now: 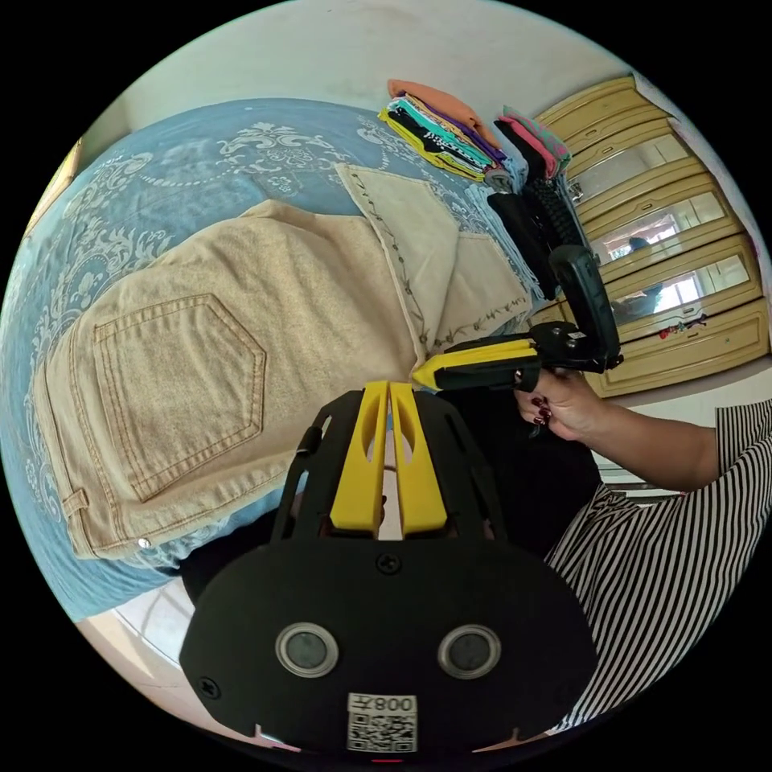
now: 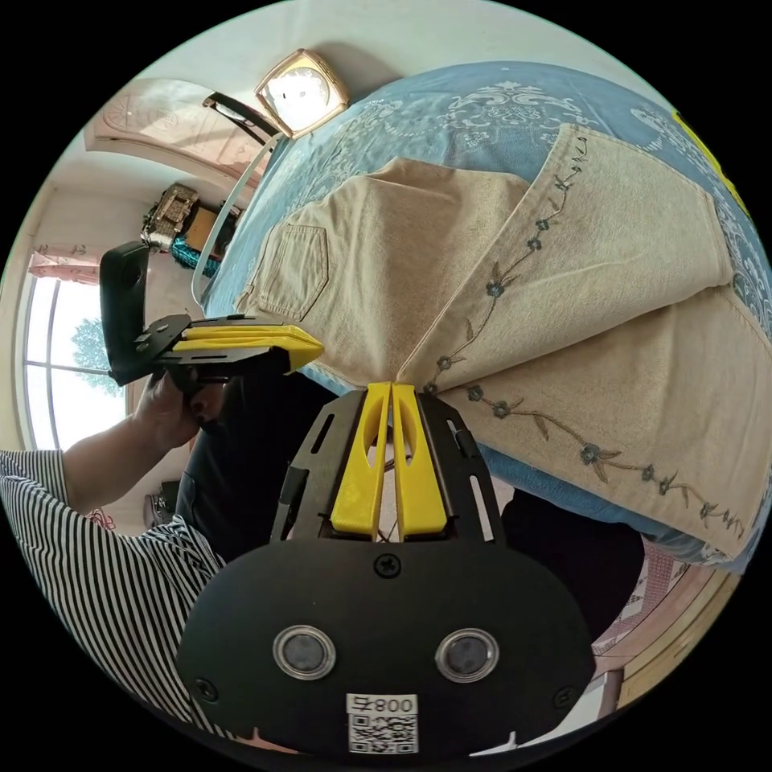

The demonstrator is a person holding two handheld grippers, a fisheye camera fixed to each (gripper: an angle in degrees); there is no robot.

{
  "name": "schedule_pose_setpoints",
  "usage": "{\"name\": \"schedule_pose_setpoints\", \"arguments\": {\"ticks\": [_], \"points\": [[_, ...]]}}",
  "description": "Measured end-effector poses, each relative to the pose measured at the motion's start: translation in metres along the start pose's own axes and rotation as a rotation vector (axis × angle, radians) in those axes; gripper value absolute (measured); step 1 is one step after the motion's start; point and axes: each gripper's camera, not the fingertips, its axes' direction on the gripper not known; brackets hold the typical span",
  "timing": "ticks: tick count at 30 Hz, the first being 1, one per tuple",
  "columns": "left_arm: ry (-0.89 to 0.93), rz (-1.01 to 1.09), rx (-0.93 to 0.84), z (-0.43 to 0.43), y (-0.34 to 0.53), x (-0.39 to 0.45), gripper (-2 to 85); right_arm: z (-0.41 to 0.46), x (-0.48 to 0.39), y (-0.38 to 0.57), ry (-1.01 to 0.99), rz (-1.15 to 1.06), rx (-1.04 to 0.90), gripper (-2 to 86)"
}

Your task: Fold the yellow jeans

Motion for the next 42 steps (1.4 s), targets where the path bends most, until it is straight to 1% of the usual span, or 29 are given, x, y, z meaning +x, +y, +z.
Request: {"name": "schedule_pose_setpoints", "arguments": {"ticks": [3, 6, 9, 14, 19, 26, 32, 42], "points": [[0.021, 0.008, -0.023, 0.025, -0.022, 0.001, 0.5, -0.012, 0.002, 0.002, -0.026, 0.009, 0.007, 0.2], [0.063, -0.002, -0.014, 0.043, -0.045, -0.003, 0.8, -0.036, 0.010, 0.005, -0.055, 0.050, 0.061, 0.3], [0.084, -0.001, -0.002, 0.057, -0.068, -0.007, 1.7, -0.065, 0.020, -0.003, -0.024, 0.067, 0.118, 0.6], [0.088, -0.022, -0.019, 0.083, -0.108, -0.019, 5.6, -0.102, 0.041, -0.061, 0.081, 0.093, 0.156, 3.5], [0.091, -0.052, -0.030, 0.107, -0.135, -0.030, 6.4, -0.111, 0.040, -0.126, 0.193, 0.090, 0.138, 6.4], [0.116, -0.067, -0.037, 0.141, -0.161, -0.041, 5.8, -0.084, 0.033, -0.204, 0.332, 0.080, -0.015, 8.3], [0.110, -0.048, -0.044, 0.166, -0.181, -0.044, 3.4, -0.071, 0.032, -0.231, 0.420, 0.111, -0.073, 6.1], [0.141, -0.045, -0.052, 0.199, -0.208, -0.048, 0.4, -0.075, 0.030, -0.229, 0.432, 0.060, -0.097, 3.4]]}}
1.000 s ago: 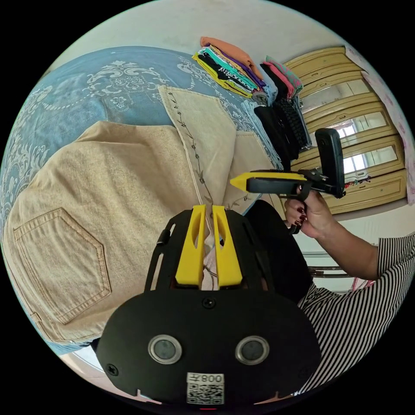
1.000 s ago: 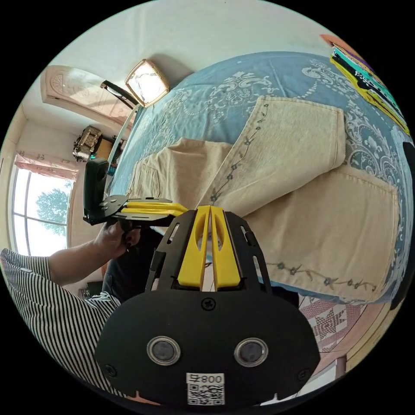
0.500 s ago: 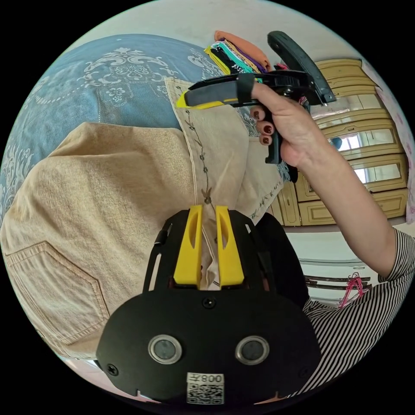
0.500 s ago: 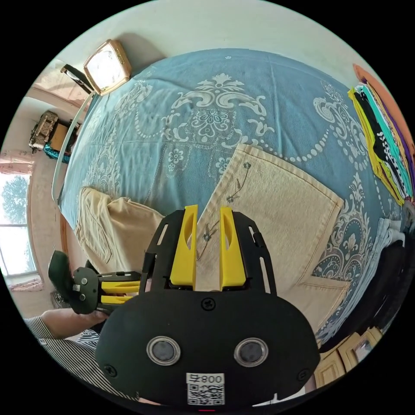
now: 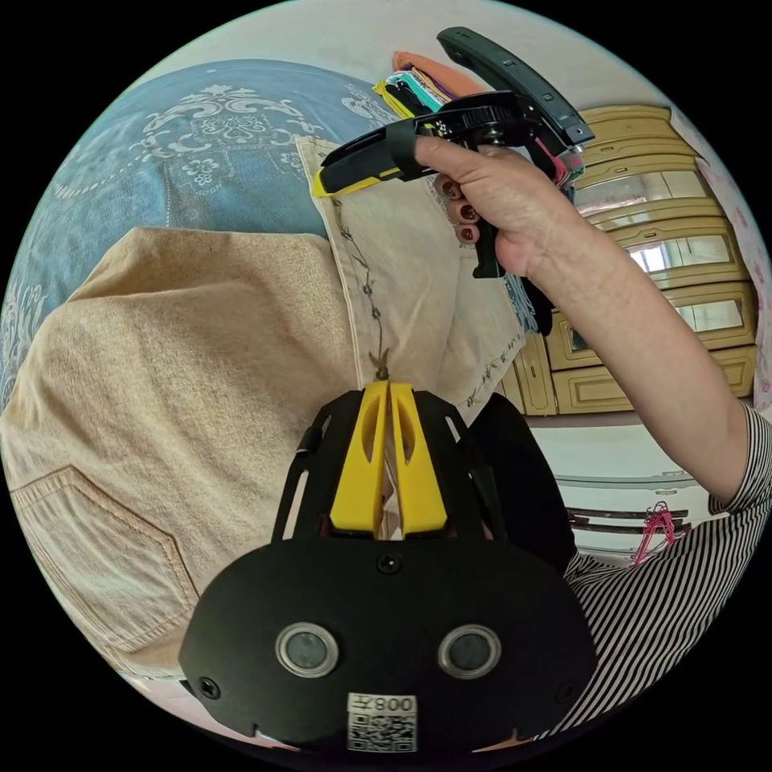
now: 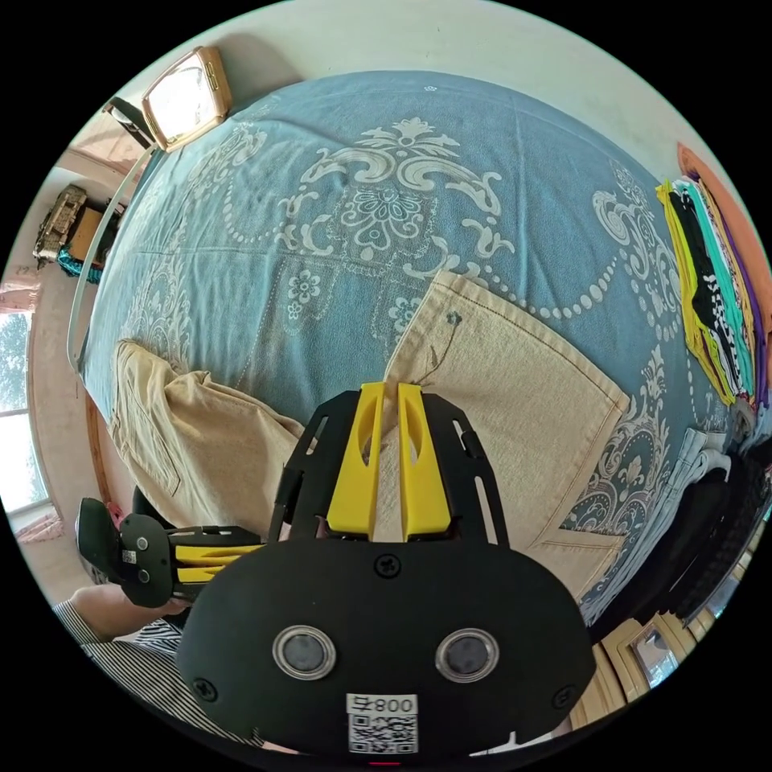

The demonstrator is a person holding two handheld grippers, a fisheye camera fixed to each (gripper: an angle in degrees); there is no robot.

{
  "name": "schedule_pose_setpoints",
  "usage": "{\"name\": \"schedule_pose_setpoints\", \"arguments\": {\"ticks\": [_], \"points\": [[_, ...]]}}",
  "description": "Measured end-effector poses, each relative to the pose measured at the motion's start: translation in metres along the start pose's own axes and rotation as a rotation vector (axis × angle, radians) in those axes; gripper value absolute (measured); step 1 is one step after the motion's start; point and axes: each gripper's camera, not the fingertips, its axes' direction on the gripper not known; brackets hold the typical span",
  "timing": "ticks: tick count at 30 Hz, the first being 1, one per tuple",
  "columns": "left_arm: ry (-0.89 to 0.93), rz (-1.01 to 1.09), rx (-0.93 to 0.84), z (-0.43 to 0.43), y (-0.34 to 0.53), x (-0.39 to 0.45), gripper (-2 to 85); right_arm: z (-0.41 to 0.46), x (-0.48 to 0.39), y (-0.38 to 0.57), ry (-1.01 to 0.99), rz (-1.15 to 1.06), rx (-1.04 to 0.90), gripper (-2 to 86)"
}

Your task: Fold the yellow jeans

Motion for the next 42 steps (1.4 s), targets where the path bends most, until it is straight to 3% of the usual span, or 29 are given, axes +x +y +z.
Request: {"name": "schedule_pose_setpoints", "arguments": {"ticks": [10, 18, 32, 42], "points": [[0.084, 0.102, 0.032, 0.024, -0.027, 0.023, 0.1, -0.058, 0.044, 0.063, -0.071, -0.055, 0.129, 1.5], [0.101, 0.157, 0.085, 0.043, -0.041, 0.045, 0.1, -0.082, 0.105, 0.173, -0.161, 0.068, 0.284, 1.2], [-0.062, 0.227, -0.068, 0.138, -0.111, 0.079, 1.0, 0.026, 0.213, 0.333, -0.479, 0.537, 0.374, 1.1], [-0.276, 0.326, -0.172, 0.213, -0.210, 0.103, 2.2, 0.087, 0.250, 0.376, -0.650, 0.683, 0.421, 1.2]]}}
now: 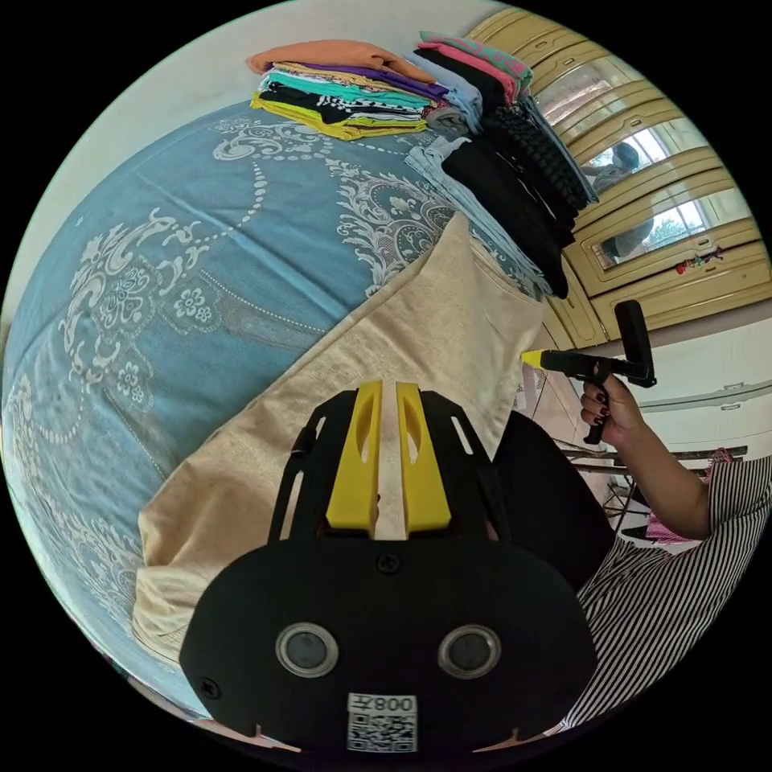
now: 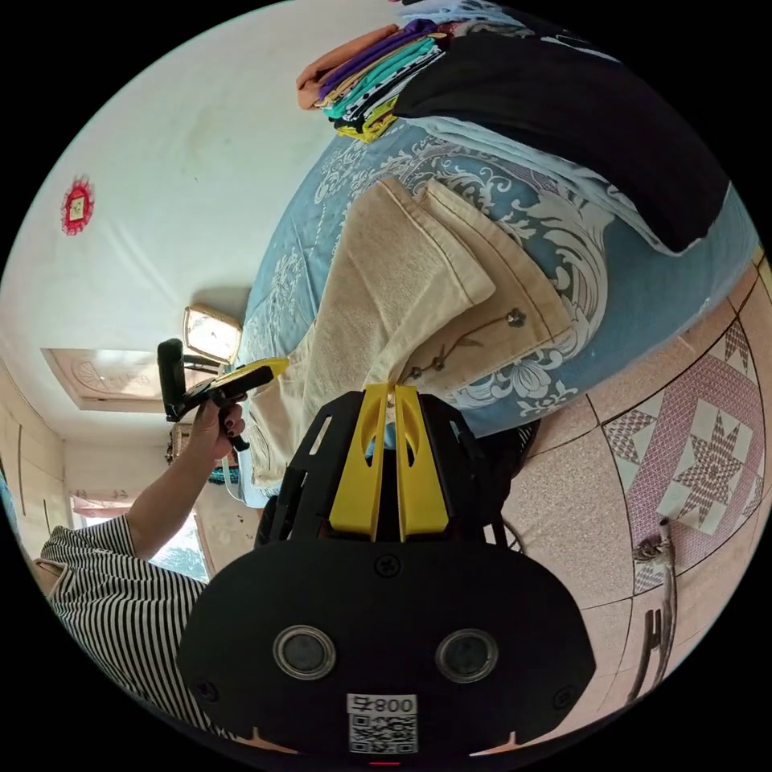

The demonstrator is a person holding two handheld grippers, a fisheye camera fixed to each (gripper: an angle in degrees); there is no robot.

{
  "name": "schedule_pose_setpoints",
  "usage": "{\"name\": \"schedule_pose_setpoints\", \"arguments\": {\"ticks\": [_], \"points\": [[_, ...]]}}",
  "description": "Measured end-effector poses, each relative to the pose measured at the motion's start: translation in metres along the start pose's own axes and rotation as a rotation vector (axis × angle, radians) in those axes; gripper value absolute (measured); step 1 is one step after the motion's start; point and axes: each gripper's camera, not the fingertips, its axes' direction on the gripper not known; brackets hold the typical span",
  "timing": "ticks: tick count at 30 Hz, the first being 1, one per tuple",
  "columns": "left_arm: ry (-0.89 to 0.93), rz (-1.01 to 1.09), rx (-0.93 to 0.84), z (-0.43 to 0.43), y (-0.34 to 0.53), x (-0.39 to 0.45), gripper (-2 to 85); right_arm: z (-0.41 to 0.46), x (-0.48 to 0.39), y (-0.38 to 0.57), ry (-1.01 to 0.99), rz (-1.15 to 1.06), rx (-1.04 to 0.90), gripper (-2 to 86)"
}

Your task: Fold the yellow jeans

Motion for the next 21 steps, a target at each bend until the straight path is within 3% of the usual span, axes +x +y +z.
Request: {"name": "schedule_pose_setpoints", "arguments": {"ticks": [9, 21], "points": [[-0.087, 0.064, -0.134, 0.068, -0.087, 0.008, 2.0, 0.010, 0.043, -0.005, -0.098, 0.031, 0.015, 1.3], [-0.178, 0.083, -0.104, 0.105, -0.131, 0.011, 0.4, 0.024, 0.077, -0.013, -0.178, 0.044, 0.037, 1.6]]}}
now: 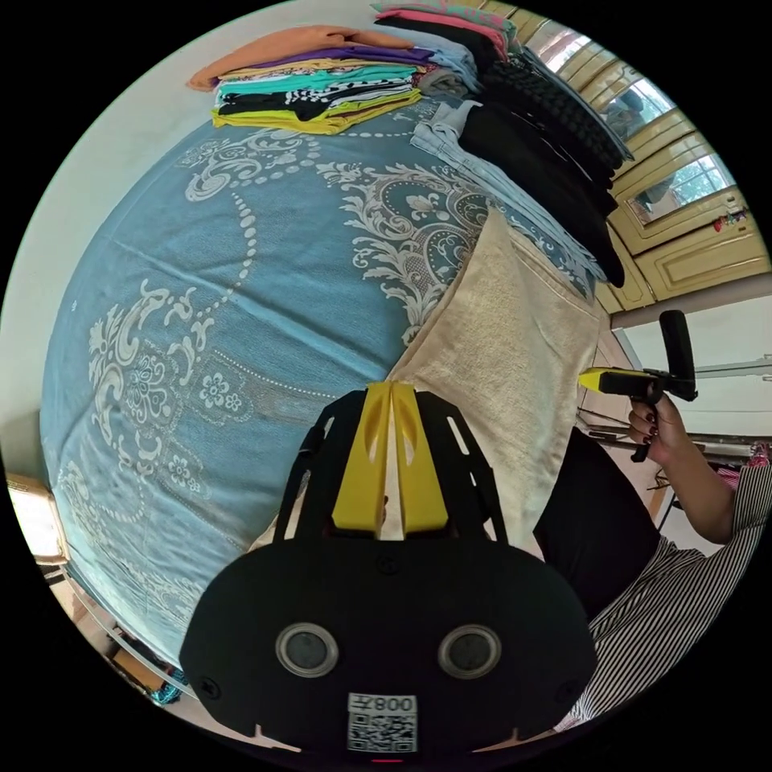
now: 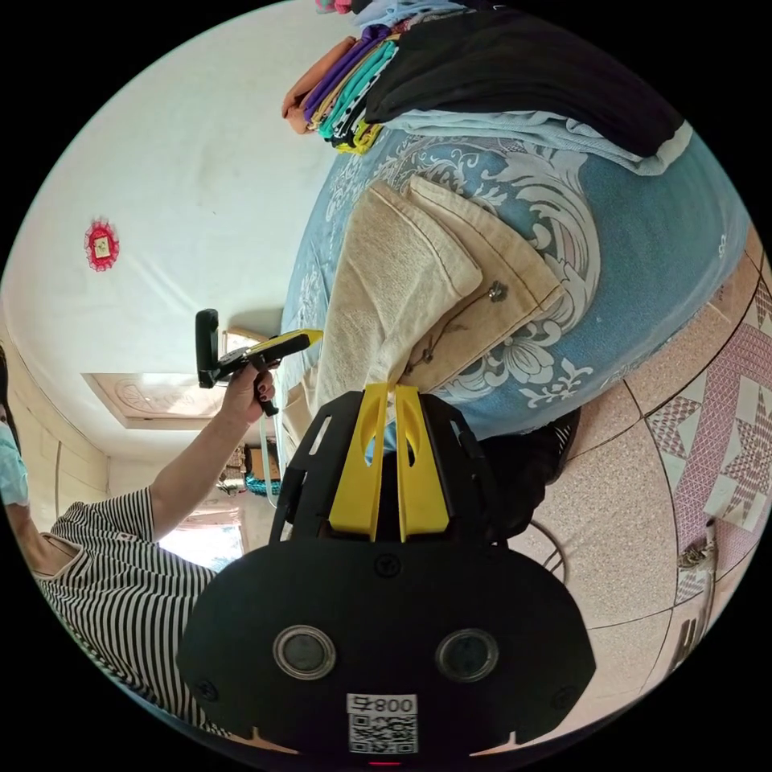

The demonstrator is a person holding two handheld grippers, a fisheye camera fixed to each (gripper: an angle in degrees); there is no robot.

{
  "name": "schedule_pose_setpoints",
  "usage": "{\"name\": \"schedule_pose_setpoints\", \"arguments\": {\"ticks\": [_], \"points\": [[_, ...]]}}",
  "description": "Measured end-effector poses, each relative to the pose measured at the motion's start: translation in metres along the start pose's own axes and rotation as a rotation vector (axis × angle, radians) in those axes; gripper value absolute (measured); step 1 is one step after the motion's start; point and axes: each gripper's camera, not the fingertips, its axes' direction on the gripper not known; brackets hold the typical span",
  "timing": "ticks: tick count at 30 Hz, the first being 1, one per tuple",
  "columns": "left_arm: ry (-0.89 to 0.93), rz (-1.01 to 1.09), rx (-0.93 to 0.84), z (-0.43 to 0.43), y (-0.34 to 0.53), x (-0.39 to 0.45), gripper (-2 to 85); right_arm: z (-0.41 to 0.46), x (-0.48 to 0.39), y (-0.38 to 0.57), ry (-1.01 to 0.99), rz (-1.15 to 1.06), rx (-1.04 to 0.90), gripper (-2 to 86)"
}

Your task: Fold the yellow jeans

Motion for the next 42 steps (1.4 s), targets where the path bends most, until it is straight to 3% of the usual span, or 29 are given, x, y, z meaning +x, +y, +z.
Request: {"name": "schedule_pose_setpoints", "arguments": {"ticks": [4, 8, 20, 30, 42], "points": [[0.045, -0.053, -0.031, 0.023, -0.017, -0.006, 1.2, 0.003, 0.012, -0.002, -0.032, 0.011, 0.009, 1.8], [0.061, -0.058, 0.051, 0.021, -0.034, -0.003, 3.7, -0.008, 0.019, 0.001, -0.062, 0.000, 0.070, 2.1], [0.263, 0.048, 0.111, 0.059, -0.148, 0.031, 8.0, -0.039, 0.053, -0.011, 0.021, 0.088, 0.226, 6.1], [0.222, 0.114, 0.004, 0.107, -0.208, 0.052, 6.3, -0.020, 0.069, -0.024, -0.034, 0.128, 0.170, 3.9], [0.230, 0.184, 0.067, 0.113, -0.219, 0.072, 2.0, -0.029, 0.074, -0.018, -0.088, 0.060, 0.189, 0.6]]}}
